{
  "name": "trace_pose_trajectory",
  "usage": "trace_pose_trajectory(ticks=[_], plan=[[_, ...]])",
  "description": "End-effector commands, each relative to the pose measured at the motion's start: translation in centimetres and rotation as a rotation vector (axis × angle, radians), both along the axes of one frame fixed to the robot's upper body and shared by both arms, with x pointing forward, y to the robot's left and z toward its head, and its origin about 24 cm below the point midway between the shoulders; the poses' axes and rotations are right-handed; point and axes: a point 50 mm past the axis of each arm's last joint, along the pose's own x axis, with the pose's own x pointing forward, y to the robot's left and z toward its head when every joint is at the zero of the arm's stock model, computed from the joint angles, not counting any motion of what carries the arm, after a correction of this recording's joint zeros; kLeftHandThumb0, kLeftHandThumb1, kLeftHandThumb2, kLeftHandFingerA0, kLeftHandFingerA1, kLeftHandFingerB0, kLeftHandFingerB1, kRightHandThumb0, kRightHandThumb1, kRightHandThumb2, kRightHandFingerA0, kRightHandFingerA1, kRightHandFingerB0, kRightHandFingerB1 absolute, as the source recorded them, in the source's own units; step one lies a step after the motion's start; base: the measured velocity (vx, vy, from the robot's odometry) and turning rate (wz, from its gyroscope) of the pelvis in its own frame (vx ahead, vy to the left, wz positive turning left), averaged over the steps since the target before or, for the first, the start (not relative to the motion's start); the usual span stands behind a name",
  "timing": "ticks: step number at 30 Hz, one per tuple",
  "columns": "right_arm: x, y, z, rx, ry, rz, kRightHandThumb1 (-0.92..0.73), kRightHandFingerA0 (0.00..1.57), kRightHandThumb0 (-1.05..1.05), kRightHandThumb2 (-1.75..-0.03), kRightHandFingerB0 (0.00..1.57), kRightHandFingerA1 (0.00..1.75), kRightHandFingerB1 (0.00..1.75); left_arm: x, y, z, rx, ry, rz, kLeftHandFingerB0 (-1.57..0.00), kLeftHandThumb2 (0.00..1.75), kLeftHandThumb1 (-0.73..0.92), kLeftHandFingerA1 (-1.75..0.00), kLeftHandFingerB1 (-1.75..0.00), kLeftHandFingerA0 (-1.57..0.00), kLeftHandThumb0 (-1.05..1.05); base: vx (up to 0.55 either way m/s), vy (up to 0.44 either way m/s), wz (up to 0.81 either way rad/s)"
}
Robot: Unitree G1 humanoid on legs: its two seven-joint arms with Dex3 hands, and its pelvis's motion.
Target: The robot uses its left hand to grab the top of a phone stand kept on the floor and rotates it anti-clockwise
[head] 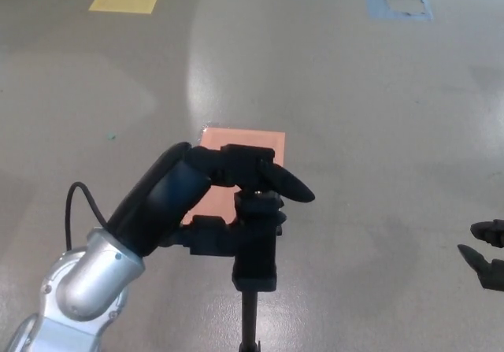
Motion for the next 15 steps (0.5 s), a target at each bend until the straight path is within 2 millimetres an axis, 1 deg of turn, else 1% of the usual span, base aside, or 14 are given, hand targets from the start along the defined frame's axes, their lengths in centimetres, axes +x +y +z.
trace_pose_trajectory(ticks=[1, 2, 9, 10, 11, 12, 13, 15], plan=[[0.63, -0.67, 1.21, -0.016, -0.011, -0.014, -0.87, 0.17, -0.64, -0.65, 0.05, 0.29, 0.23, 1.83, 1.29, -1.01, -0.315, 0.582, -0.008, -0.84, 0.62, 0.74, -0.63, -0.63, -0.93, -0.10, 0.00, 0.000, 0.00], [0.67, -0.66, 1.25, -0.011, -0.013, -0.019, -0.70, 0.09, -0.70, -0.96, 0.04, 0.41, 0.26, 1.94, 1.35, -1.03, -0.328, 0.602, -0.006, -0.84, 0.62, 0.75, -0.64, -0.63, -0.92, -0.08, 0.00, 0.000, 0.00], [0.84, -0.59, 1.44, -0.014, -0.017, -0.020, -0.70, 0.10, -0.70, -0.97, 0.03, 0.42, 0.26, 2.41, 1.61, -1.13, -0.369, 0.699, 0.011, -0.85, 0.62, 0.73, -0.60, -0.61, -0.95, -0.09, 0.00, 0.000, 0.00], [0.88, -0.58, 1.48, -0.014, -0.018, -0.017, -0.87, 0.17, -0.64, -0.65, 0.05, 0.29, 0.23, 2.44, 1.65, -1.11, -0.374, 0.713, 0.012, -0.85, 0.62, 0.73, -0.60, -0.60, -0.95, -0.09, 0.00, 0.000, 0.00], [0.90, -0.57, 1.52, -0.015, -0.019, -0.015, -0.86, 0.17, -0.64, -0.69, 0.06, 0.30, 0.18, 2.49, 1.69, -1.11, -0.378, 0.722, 0.014, -0.85, 0.62, 0.73, -0.60, -0.60, -0.96, -0.09, 0.00, 0.000, 0.00], [0.92, -0.56, 1.54, -0.015, -0.020, -0.015, -0.86, 0.17, -0.64, -0.69, 0.06, 0.30, 0.18, 2.52, 1.71, -1.10, -0.380, 0.728, 0.015, -0.85, 0.62, 0.73, -0.60, -0.60, -0.96, -0.09, 0.00, 0.000, 0.00], [0.96, -0.55, 1.58, -0.013, -0.021, -0.015, -0.70, 0.09, -0.70, -0.97, 0.04, 0.41, 0.25, 2.64, 1.78, -1.13, -0.387, 0.742, 0.016, -0.84, 0.62, 0.72, -0.59, -0.60, -0.96, -0.10, 0.00, 0.000, 0.00], [0.98, -0.54, 1.61, -0.009, -0.022, -0.017, -0.70, 0.09, -0.70, -0.97, 0.04, 0.41, 0.25, 2.74, 1.85, -1.17, -0.393, 0.754, 0.016, -0.84, 0.62, 0.72, -0.59, -0.60, -0.96, -0.10, 0.00, 0.000, 0.00]])
